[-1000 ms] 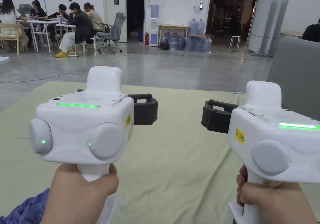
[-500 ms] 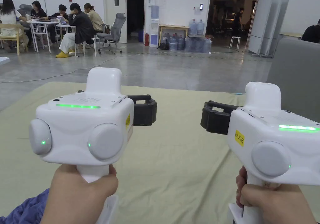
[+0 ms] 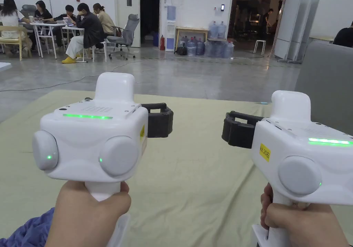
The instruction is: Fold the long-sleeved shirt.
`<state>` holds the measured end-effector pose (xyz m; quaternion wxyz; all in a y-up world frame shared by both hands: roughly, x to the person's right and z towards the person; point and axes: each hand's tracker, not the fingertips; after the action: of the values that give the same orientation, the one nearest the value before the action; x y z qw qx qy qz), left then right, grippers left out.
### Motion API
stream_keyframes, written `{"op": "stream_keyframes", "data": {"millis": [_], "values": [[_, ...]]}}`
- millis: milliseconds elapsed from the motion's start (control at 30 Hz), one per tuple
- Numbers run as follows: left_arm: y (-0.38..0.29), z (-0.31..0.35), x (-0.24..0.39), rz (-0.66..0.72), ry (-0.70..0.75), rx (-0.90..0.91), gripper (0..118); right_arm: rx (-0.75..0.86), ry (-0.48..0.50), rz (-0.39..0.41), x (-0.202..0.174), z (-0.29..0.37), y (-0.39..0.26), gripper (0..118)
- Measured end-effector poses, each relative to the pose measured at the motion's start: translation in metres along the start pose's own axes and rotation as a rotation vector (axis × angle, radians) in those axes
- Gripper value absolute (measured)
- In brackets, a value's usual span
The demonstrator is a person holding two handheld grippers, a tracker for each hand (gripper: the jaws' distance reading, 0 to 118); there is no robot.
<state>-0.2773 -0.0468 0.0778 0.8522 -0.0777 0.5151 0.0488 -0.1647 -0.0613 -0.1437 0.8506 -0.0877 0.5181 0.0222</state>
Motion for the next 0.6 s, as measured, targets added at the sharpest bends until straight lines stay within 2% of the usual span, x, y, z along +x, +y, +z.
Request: {"op": "stream_keyframes", "data": {"millis": [67, 100, 133, 167, 200, 233, 267, 433, 500, 600], "values": [[-0.001, 0.001, 0.001, -0.006, 0.020, 0.014, 114, -0.001, -0.003, 0.000, 0.000, 0.000, -0.001, 114], [-0.002, 0.002, 0.002, -0.012, 0.028, 0.024, 111, -0.002, -0.004, 0.002, 0.000, 0.000, -0.003, 105], [-0.003, 0.004, 0.002, -0.018, 0.033, 0.033, 94, 0.000, -0.001, 0.006, -0.001, 0.001, -0.005, 75], [-0.006, 0.007, 0.001, -0.029, 0.014, 0.055, 61, 0.006, 0.004, 0.013, -0.001, 0.002, -0.007, 30], [-0.007, 0.011, 0.000, -0.024, -0.056, 0.082, 14, 0.009, 0.011, 0.020, -0.002, 0.001, -0.009, 0], [-0.007, 0.011, 0.000, -0.013, -0.102, 0.077, 0, -0.004, 0.007, 0.026, -0.003, -0.003, -0.012, 0], [-0.006, 0.007, 0.001, -0.011, -0.101, 0.029, 0, -0.037, -0.036, 0.076, -0.006, -0.007, -0.015, 0], [-0.017, 0.005, 0.009, -0.053, -0.073, 0.041, 0, -0.032, -0.027, 0.005, -0.003, -0.007, -0.028, 0], [-0.017, 0.006, -0.002, 0.020, -0.109, 0.056, 0, -0.022, -0.020, 0.007, -0.004, -0.006, -0.023, 0], [-0.011, 0.007, -0.032, 0.091, -0.042, 0.032, 0, -0.027, 0.018, 0.061, -0.033, -0.016, -0.024, 0]]}}
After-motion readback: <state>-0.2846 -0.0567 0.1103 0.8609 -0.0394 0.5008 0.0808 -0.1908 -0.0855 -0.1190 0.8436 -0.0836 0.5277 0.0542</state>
